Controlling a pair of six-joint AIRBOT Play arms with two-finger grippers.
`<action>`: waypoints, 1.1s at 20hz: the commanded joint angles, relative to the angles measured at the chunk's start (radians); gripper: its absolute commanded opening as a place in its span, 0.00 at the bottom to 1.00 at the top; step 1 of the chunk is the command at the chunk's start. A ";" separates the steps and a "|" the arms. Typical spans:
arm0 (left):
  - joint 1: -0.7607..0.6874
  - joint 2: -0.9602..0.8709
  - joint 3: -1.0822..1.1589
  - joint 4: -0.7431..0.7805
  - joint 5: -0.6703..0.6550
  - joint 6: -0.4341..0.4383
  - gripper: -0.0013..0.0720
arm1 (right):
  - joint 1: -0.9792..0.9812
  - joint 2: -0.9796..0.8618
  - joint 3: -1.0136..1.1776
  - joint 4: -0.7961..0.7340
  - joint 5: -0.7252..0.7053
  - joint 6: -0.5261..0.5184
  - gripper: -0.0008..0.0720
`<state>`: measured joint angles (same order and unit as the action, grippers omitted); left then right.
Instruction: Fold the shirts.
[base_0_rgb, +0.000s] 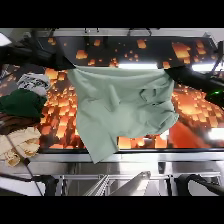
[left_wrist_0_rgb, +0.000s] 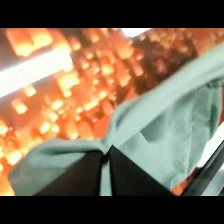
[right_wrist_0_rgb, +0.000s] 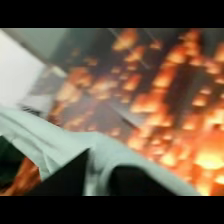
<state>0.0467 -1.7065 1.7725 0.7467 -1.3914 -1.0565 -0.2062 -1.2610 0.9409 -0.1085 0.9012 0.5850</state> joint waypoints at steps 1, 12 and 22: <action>0.015 -0.311 0.222 0.030 -0.117 -0.140 0.58 | -0.010 -0.208 0.104 -0.031 -0.100 -0.040 0.58; 0.243 -0.055 -0.333 0.117 -0.212 -0.163 0.99 | -0.460 -0.171 -0.029 -0.701 0.196 0.328 0.79; 0.068 -0.039 -0.658 0.106 0.033 -0.153 0.96 | -0.358 -0.278 -0.133 -0.639 0.218 0.328 0.52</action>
<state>0.1749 -1.7424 1.1561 0.8558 -1.4437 -1.2114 -0.6048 -1.5166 0.8211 -0.7586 1.1336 0.9127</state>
